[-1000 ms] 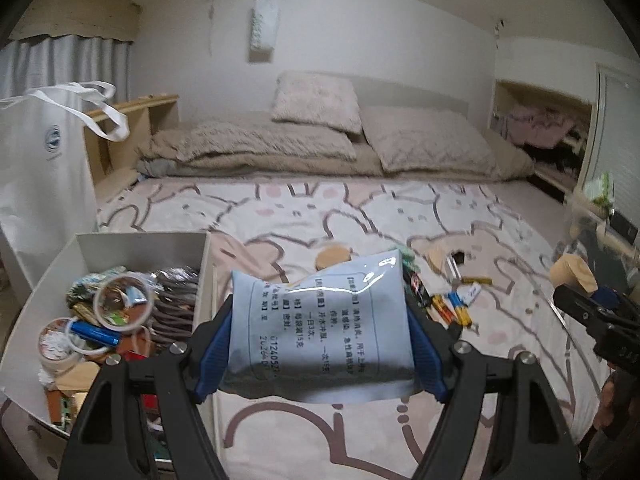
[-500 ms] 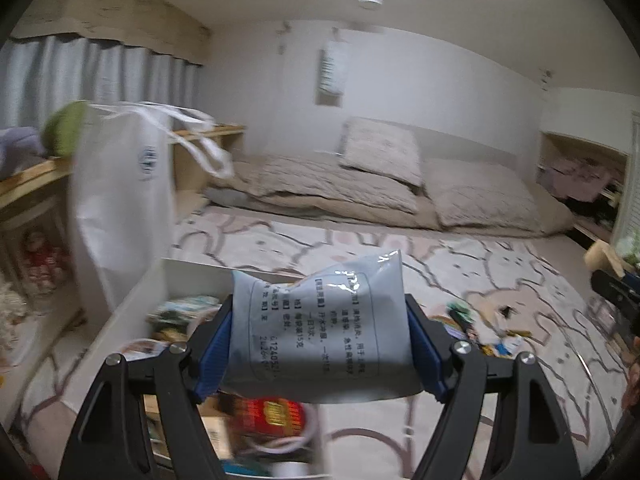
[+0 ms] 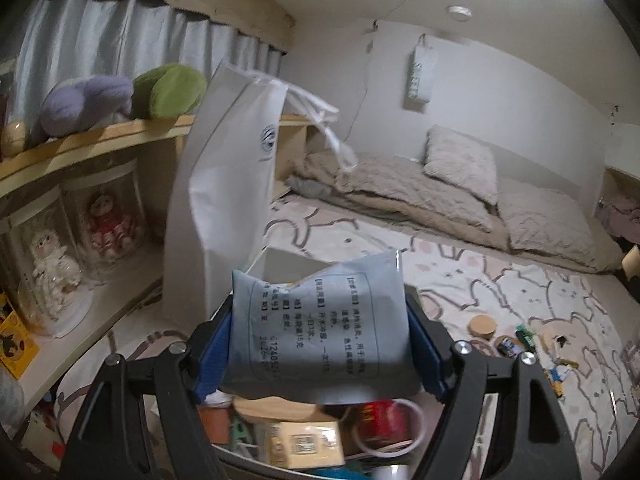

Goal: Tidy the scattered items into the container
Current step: 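Carry the packet with the left tool while the right tool carries the wooden block to the box, then release the packet into the box with the left tool while the right tool releases the block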

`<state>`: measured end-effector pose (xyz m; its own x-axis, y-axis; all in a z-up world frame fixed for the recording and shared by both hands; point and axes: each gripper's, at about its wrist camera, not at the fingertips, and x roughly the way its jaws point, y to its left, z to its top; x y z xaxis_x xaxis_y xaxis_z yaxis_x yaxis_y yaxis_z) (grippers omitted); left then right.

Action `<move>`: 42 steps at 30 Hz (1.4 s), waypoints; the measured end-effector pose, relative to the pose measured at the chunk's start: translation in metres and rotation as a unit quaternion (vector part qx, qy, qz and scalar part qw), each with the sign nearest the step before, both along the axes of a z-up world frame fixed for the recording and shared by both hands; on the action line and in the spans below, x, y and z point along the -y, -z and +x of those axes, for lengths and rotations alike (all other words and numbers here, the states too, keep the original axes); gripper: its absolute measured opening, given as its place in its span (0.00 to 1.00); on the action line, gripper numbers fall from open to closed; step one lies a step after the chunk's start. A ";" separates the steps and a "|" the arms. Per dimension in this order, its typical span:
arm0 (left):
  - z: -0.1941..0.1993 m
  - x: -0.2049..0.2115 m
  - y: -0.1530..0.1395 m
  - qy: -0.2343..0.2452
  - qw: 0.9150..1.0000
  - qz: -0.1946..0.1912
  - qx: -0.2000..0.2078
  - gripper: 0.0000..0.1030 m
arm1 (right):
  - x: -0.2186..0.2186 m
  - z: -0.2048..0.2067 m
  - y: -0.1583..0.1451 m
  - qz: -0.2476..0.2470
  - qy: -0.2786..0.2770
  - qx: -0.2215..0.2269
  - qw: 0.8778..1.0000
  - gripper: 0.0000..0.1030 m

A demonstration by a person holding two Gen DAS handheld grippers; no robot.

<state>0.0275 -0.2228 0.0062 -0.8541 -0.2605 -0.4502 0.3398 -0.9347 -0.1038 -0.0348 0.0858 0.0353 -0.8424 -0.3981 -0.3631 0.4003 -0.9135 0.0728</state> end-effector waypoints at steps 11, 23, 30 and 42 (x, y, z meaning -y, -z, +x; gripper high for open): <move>-0.023 0.022 0.049 -0.019 0.996 0.011 0.082 0.77 | 0.069 -0.012 0.025 -0.001 -0.091 0.059 0.994 0.91; -0.028 0.038 0.056 -0.041 0.995 0.023 0.086 0.92 | 0.133 -0.018 0.062 0.009 -0.154 0.139 0.978 0.91; -0.029 0.045 0.056 -0.032 0.995 0.045 0.077 0.92 | 0.155 -0.017 0.085 0.015 -0.176 0.206 0.962 0.91; -0.028 0.043 0.055 -0.009 0.995 0.065 0.071 0.92 | 0.186 -0.016 0.126 0.009 -0.169 0.361 0.917 0.91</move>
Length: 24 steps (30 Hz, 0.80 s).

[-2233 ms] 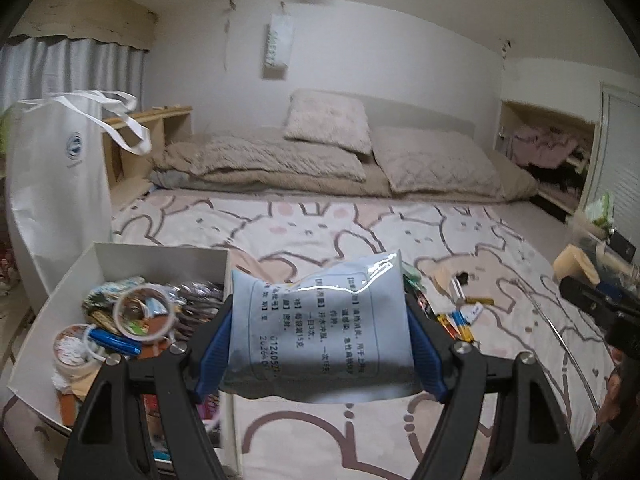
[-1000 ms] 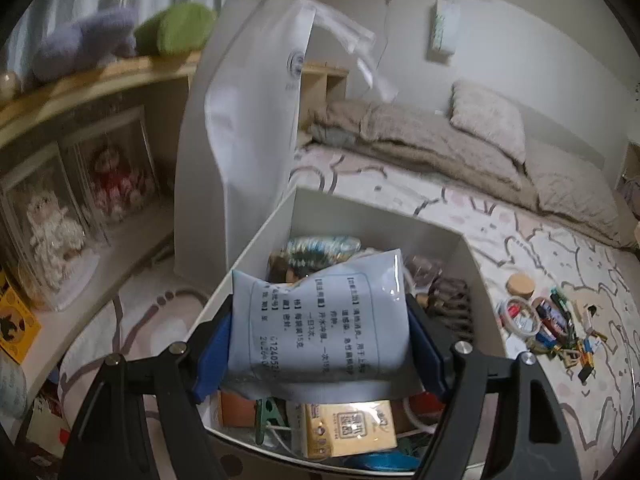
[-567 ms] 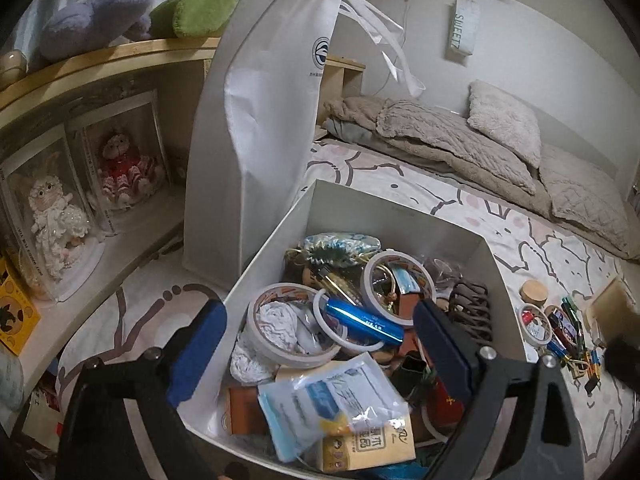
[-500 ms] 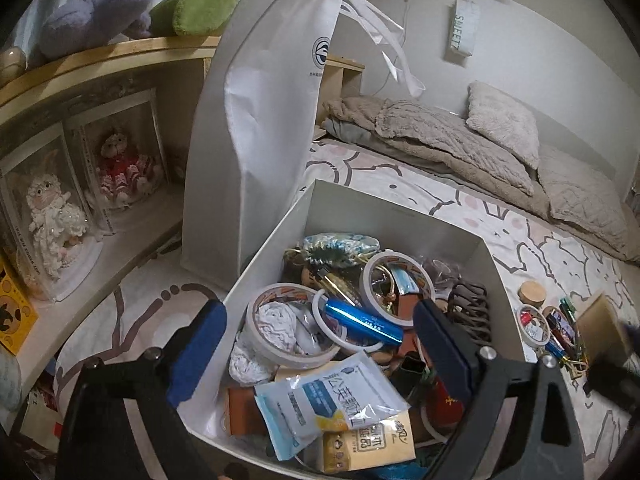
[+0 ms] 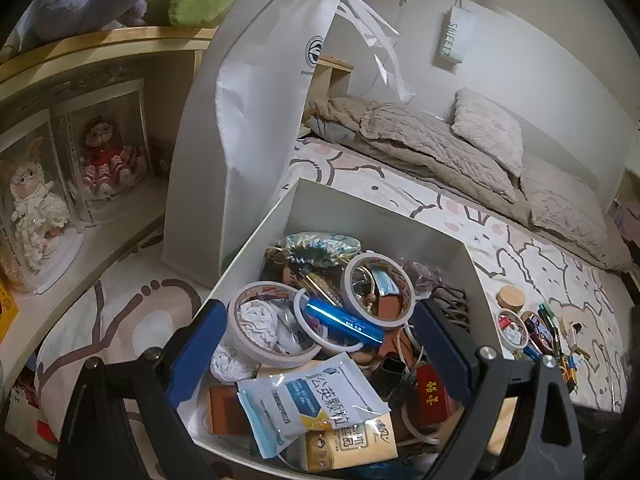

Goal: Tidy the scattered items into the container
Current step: 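Release the packet into the box with the left tool while the right tool releases the block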

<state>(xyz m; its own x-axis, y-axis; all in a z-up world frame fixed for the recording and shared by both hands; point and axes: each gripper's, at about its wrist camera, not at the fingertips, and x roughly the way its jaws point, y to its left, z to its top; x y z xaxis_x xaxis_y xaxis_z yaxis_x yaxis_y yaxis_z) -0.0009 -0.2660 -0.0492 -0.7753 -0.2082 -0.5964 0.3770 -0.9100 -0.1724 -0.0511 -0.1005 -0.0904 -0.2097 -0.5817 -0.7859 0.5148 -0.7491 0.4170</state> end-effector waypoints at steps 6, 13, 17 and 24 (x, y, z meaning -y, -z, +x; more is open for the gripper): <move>0.001 0.001 0.000 0.005 1.000 0.000 0.000 0.92 | 0.010 -0.002 0.016 0.033 0.013 0.070 0.997 0.91; 0.001 0.006 0.001 0.002 1.000 0.007 0.001 0.92 | 0.016 -0.001 0.020 0.047 0.017 0.088 0.995 0.98; 0.000 0.008 0.003 0.002 1.000 0.008 0.002 0.92 | 0.017 0.001 0.015 0.044 0.015 0.082 0.996 1.00; 0.000 0.009 0.003 0.003 1.000 0.008 0.003 0.92 | 0.008 -0.005 0.011 0.031 0.023 0.074 0.997 1.00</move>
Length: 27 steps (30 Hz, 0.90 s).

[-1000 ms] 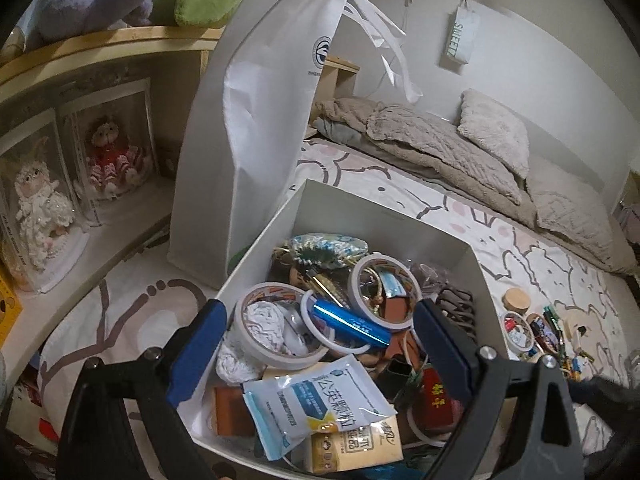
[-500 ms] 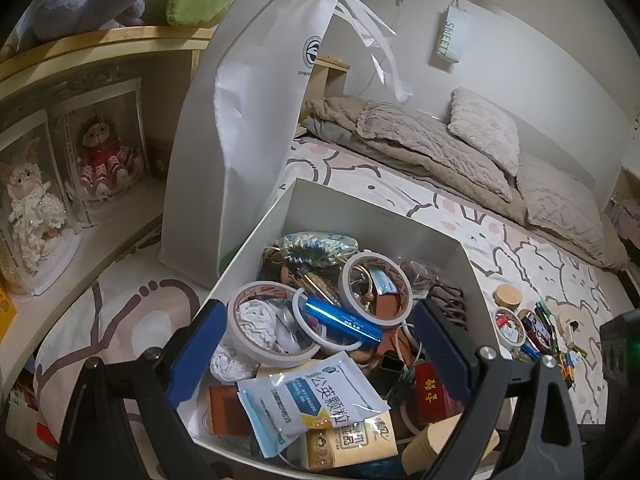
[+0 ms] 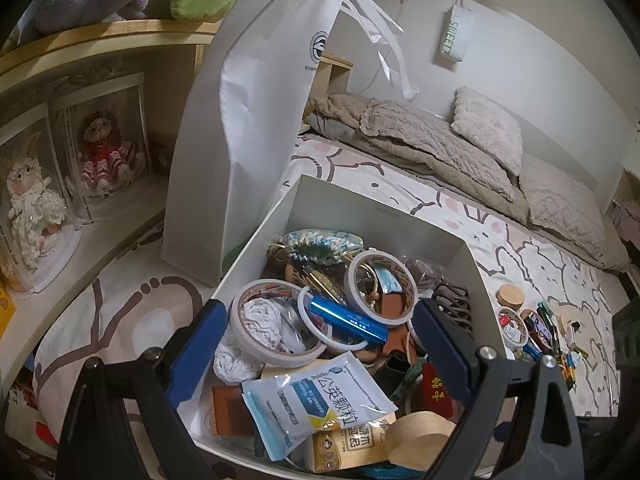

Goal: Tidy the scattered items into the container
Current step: 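Release the packet into the box with the left tool while the right tool releases the block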

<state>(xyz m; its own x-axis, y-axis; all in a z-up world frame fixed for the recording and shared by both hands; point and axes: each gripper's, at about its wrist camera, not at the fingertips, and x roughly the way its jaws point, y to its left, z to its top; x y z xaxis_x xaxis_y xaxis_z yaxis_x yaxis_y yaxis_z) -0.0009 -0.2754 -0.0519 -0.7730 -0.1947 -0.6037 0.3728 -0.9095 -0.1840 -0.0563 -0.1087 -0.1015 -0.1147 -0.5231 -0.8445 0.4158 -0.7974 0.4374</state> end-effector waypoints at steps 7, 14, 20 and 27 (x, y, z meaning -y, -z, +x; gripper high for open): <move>0.003 0.002 -0.004 -0.005 1.000 0.004 -0.009 0.92 | 0.006 -0.008 -0.011 -0.009 -0.032 -0.070 0.997 0.58; 0.010 0.012 -0.007 -0.015 1.000 0.005 -0.017 0.92 | 0.034 0.001 -0.014 -0.018 -0.102 -0.124 0.987 0.42; 0.022 0.032 -0.012 -0.048 0.999 0.000 -0.023 0.92 | 0.065 0.003 -0.014 -0.046 -0.144 -0.119 0.981 0.31; 0.033 0.052 -0.012 -0.078 0.996 0.015 -0.029 0.92 | 0.095 -0.006 0.020 -0.018 -0.166 -0.042 0.985 0.20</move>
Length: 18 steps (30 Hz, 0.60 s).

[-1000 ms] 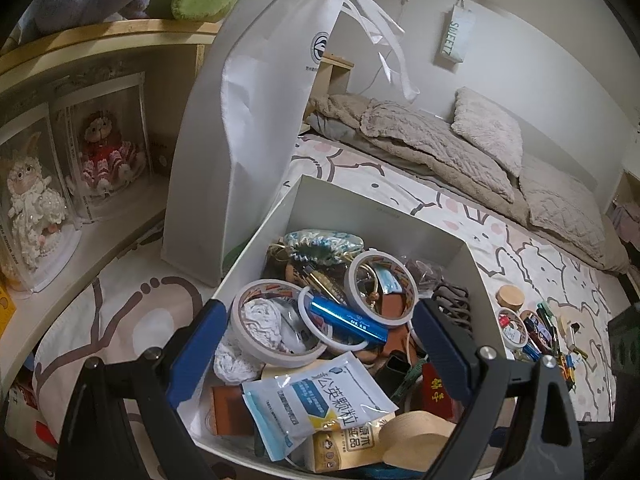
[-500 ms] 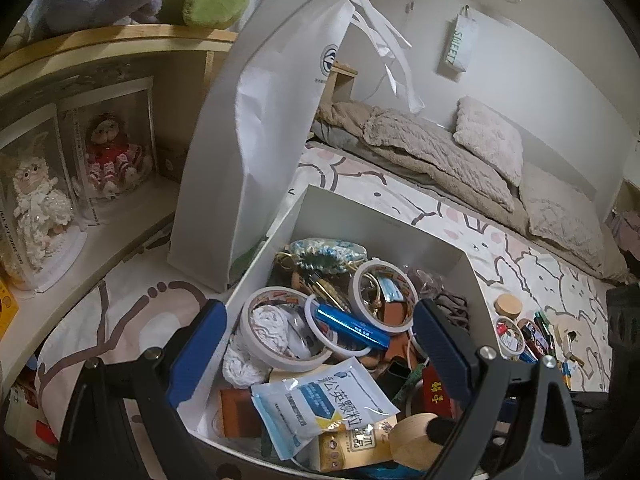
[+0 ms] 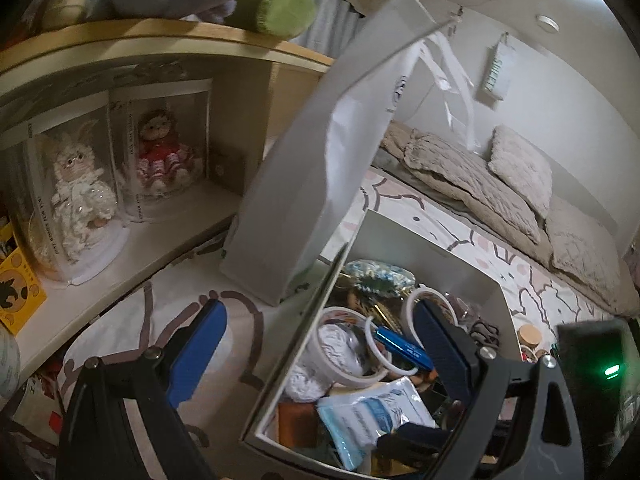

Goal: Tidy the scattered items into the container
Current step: 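Release the packet into the box with the left tool while the right tool releases the block, then withdraw both open tools from the box back over the bed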

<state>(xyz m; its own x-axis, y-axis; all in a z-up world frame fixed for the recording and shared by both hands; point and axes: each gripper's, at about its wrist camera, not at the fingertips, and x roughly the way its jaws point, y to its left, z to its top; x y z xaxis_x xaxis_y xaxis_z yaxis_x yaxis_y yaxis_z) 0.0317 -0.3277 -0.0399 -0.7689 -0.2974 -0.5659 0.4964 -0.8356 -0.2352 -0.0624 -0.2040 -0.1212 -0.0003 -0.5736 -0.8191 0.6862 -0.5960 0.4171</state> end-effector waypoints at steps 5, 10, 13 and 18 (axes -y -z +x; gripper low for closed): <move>-0.001 0.004 0.002 -0.003 1.000 0.003 0.002 0.92 | 0.013 -0.009 0.006 0.013 0.006 0.012 1.000 0.20; -0.002 0.002 0.004 0.001 1.000 -0.004 0.004 0.92 | 0.015 -0.012 0.004 0.000 0.013 0.016 1.000 0.20; -0.002 0.003 0.004 -0.001 1.000 -0.004 0.003 0.92 | 0.001 -0.010 -0.006 -0.018 0.020 0.010 1.000 0.20; -0.002 0.006 0.005 -0.003 1.000 0.001 0.000 0.92 | -0.042 -0.004 -0.032 -0.046 0.042 -0.005 0.998 0.20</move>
<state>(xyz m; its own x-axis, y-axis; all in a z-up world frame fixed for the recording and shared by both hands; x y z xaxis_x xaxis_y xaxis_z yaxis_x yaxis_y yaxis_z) 0.0299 -0.3338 -0.0444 -0.7667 -0.3013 -0.5670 0.5020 -0.8318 -0.2368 -0.0668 -0.1621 -0.0888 -0.0596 -0.6447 -0.7621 0.6403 -0.6104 0.4663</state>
